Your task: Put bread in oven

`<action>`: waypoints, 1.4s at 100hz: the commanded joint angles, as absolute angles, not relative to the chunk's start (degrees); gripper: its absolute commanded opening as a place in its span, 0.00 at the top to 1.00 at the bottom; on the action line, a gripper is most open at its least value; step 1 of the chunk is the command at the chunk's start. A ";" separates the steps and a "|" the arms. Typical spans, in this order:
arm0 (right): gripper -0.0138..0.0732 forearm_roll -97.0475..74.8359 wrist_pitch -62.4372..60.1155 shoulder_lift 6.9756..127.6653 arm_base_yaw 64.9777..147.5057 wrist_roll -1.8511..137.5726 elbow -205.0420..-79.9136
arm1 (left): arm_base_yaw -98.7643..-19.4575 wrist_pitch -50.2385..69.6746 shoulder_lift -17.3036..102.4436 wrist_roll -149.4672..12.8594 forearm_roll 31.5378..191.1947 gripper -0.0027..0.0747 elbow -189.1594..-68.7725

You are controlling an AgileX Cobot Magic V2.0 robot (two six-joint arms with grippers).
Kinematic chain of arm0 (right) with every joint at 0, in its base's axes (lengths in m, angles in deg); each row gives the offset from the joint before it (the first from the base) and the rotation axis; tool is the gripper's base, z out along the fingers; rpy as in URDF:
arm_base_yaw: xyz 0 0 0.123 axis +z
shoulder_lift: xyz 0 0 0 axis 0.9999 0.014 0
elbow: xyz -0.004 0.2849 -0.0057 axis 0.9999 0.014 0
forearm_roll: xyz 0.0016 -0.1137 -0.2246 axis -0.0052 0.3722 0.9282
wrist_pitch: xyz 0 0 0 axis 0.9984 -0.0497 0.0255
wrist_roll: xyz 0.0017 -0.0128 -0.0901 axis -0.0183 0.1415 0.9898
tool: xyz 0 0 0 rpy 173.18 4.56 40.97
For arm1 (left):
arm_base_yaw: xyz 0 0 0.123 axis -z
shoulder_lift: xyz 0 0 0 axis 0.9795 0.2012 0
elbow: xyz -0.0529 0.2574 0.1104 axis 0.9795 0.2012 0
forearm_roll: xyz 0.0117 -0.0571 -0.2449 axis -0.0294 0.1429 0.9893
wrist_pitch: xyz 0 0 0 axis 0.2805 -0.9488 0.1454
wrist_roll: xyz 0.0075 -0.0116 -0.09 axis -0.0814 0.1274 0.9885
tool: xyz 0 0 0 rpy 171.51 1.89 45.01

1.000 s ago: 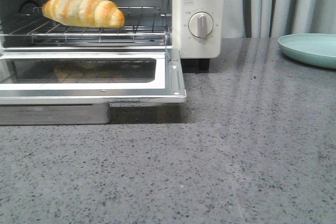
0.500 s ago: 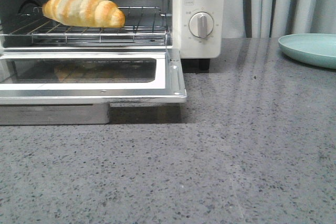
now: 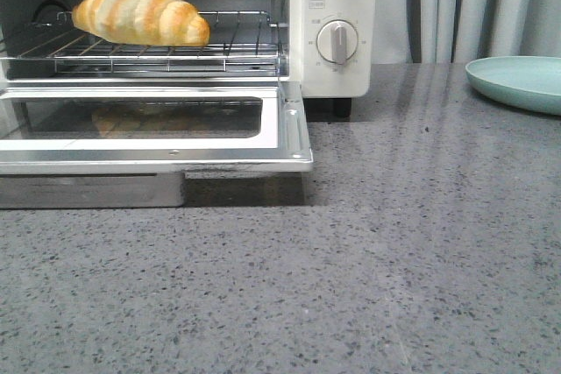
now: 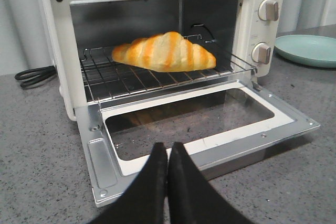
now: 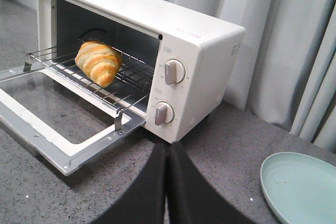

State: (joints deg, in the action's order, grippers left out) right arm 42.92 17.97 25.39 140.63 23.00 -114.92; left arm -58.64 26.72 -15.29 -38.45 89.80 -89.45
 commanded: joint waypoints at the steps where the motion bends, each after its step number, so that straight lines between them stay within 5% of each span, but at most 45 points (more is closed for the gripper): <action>1: 0.90 45.14 14.71 25.78 140.33 22.97 -116.36 | -60.18 14.71 -16.38 -38.87 90.54 0.99 -86.44; 18: 0.90 45.14 14.71 25.78 140.33 22.97 -116.36 | -65.06 3.97 -16.38 -38.75 91.82 0.99 -76.77; 62: 0.90 45.14 14.71 25.78 140.33 22.97 -116.36 | -70.01 13.23 -16.38 -38.75 91.94 0.99 -70.28; 140: 0.90 45.14 14.71 25.78 140.33 22.97 -116.36 | -70.01 12.98 -16.38 -38.75 91.94 0.99 -70.28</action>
